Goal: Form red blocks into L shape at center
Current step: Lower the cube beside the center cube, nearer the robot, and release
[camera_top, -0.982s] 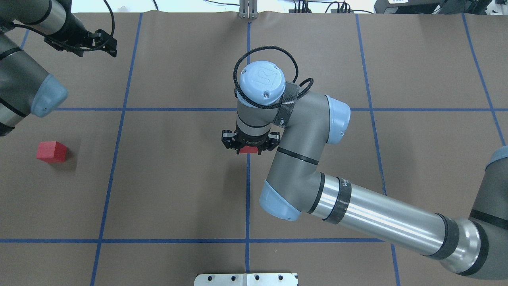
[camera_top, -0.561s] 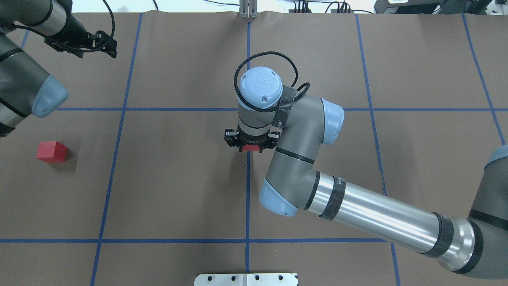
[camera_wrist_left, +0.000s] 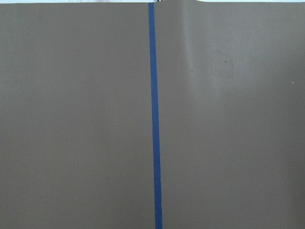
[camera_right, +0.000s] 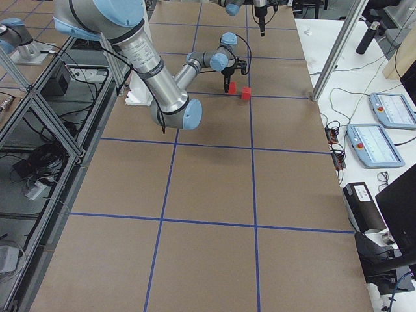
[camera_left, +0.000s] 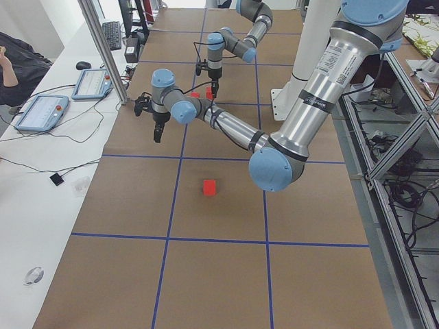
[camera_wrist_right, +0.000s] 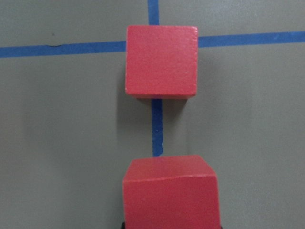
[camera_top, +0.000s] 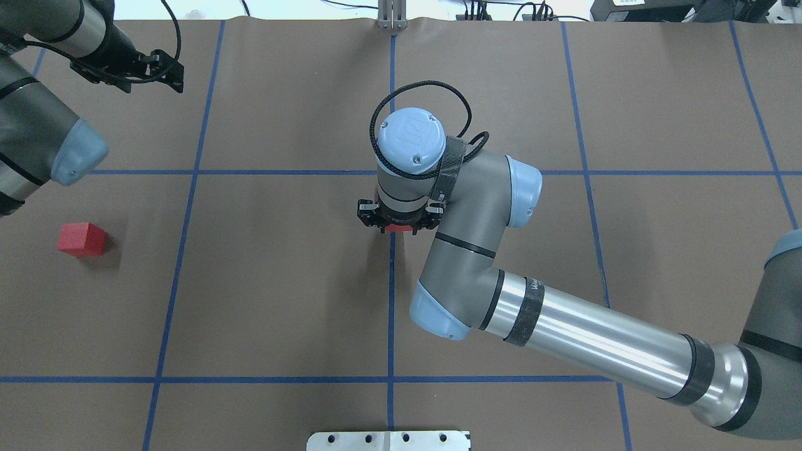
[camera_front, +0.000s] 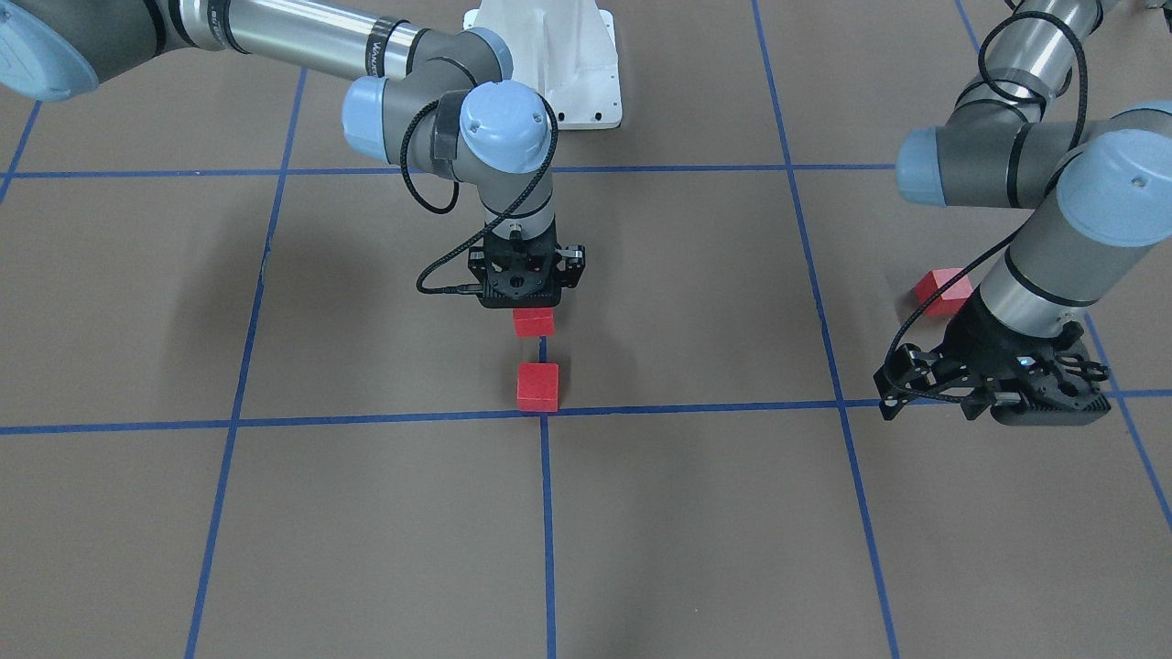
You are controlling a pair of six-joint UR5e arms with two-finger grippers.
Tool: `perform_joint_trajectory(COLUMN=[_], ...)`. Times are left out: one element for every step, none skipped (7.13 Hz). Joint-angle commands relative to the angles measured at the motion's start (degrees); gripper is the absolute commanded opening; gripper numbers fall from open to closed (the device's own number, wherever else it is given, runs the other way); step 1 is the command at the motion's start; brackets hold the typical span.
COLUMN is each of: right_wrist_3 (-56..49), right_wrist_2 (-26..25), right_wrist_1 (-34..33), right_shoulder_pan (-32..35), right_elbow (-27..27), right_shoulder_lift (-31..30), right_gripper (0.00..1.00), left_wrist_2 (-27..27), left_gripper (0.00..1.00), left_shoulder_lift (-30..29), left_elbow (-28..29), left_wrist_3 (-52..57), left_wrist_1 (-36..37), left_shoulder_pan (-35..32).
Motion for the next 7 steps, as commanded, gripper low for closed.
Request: perform_joint_trajectory(right_wrist_3=[-0.04,-0.04,-0.04,-0.13,-0.13,-0.13,-0.13], right_wrist_2=[-1.22,-1.75,-1.84,-2.10,-2.54,-2.89,-3.59], right_wrist_1=[4.21,6.24,6.26,6.26,6.26,6.35,6.35], right_shoulder_pan=[0.00,0.00,0.00,0.09,0.35,0.61,0.62], right_elbow=[-2.16,-3.22,-3.23,-3.23,-3.23,-3.23,-3.32], right_shoulder_lift=[0.05,0.05,0.05,-0.04,-0.04,-0.04,-0.04], right_gripper=[0.00,0.00,0.00,0.00,0.00,0.00,0.00], left_wrist_2=[-0.06,0.02,-0.06,0.02,0.03,-0.06,-0.06], left_gripper=[1.00,1.00,1.00,1.00,1.00,1.00,1.00], left_shoulder_lift=[0.00,0.00,0.00,-0.09,-0.09,-0.09,-0.09], left_elbow=[0.04,0.04,0.04,0.04,0.04,0.04,0.04], left_wrist_3=[0.00,0.00,0.00,0.00,-0.09,-0.09,-0.09], left_wrist_1=[0.00,0.00,0.00,0.00,0.00,0.00,0.00], left_shoulder_pan=[-0.07,-0.16,-0.16,-0.16,-0.25,-0.16,-0.25])
